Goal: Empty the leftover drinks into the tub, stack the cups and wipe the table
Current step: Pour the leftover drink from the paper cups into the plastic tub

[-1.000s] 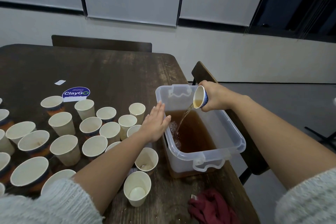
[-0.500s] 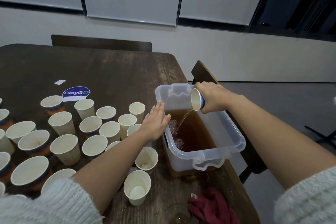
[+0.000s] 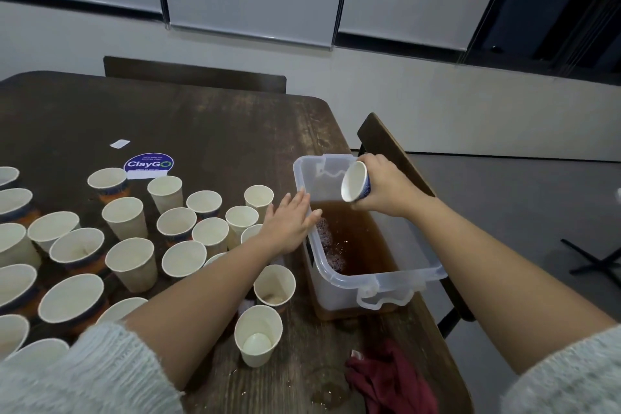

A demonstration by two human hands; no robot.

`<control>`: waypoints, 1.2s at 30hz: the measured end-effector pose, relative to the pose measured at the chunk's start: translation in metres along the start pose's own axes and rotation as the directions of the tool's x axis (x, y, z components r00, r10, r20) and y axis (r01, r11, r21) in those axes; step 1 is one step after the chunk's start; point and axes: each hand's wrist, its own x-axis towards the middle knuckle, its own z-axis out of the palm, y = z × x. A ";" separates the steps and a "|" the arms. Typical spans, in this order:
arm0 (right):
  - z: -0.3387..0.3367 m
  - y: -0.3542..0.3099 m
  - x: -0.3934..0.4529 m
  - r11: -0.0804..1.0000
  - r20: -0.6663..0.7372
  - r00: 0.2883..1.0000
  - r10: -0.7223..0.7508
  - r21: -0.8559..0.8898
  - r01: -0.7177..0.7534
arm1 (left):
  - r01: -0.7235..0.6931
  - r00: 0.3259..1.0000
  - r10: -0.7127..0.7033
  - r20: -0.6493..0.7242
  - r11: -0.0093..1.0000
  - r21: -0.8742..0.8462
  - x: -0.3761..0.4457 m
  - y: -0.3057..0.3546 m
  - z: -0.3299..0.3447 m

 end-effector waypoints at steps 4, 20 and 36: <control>0.003 -0.030 -0.008 0.910 -0.084 0.986 0.144 0.402 -0.099 | -0.062 0.997 0.049 -0.053 0.957 -0.283 -0.018 -0.007 -0.030; 0.087 -0.340 -0.046 0.580 0.068 0.994 0.082 0.808 -0.103 | -0.029 0.987 -0.067 -0.149 0.825 -0.565 -0.227 -0.202 -0.148; 0.200 -0.481 -0.106 0.922 0.271 0.945 -0.181 0.381 0.068 | 0.245 0.968 -0.252 0.009 0.949 0.199 -0.375 -0.364 -0.136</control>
